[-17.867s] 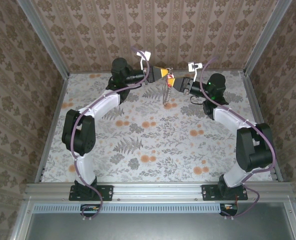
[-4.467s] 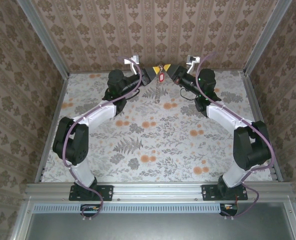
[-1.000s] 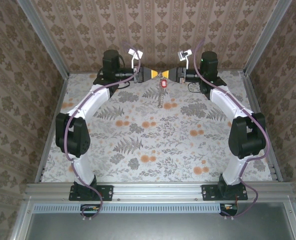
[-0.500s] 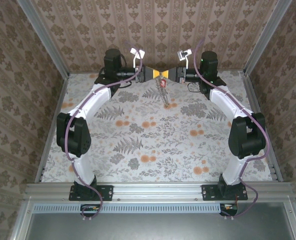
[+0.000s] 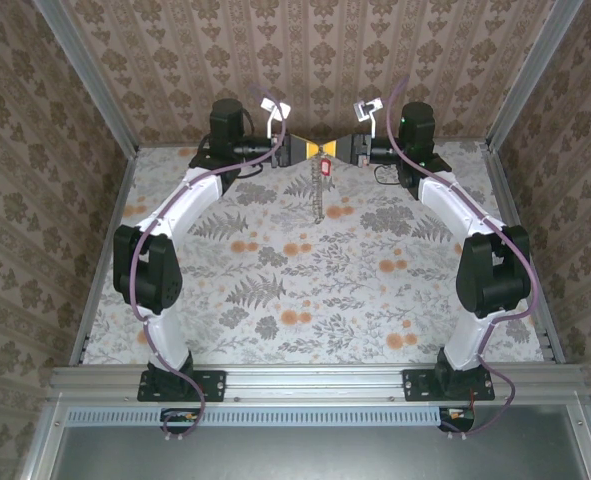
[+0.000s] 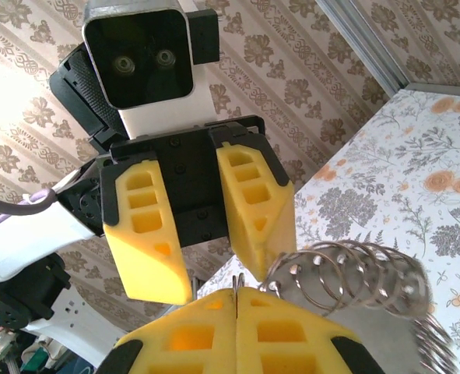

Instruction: Put the keys on the keyring

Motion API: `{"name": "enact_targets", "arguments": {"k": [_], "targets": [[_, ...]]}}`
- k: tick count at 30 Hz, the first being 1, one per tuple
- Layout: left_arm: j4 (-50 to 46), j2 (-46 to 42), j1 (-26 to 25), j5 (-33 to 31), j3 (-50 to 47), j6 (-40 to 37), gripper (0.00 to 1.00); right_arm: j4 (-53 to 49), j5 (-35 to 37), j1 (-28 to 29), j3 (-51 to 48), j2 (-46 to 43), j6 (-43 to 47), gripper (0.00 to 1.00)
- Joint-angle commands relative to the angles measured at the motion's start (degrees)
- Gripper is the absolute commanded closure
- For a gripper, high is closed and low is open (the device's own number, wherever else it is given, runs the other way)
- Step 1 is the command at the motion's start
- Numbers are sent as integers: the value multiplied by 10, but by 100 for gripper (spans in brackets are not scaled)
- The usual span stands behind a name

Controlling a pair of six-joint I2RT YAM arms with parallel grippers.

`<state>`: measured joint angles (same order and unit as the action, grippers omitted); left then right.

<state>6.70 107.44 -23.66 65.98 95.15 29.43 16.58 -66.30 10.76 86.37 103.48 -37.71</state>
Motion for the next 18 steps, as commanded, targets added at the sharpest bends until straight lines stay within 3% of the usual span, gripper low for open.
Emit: {"name": "enact_targets", "arguments": {"k": [1, 11, 18], "targets": [[-24, 3, -7, -5, 14, -36, 68, 28, -12, 4, -1, -2, -1, 100], [-20, 3, -14, -7, 16, -40, 69, 29, -11, 4, -2, 0, -1, 100], [-9, 8, -21, 1, 16, -33, 84, 27, -9, 5, -3, 0, 1, 100]]}}
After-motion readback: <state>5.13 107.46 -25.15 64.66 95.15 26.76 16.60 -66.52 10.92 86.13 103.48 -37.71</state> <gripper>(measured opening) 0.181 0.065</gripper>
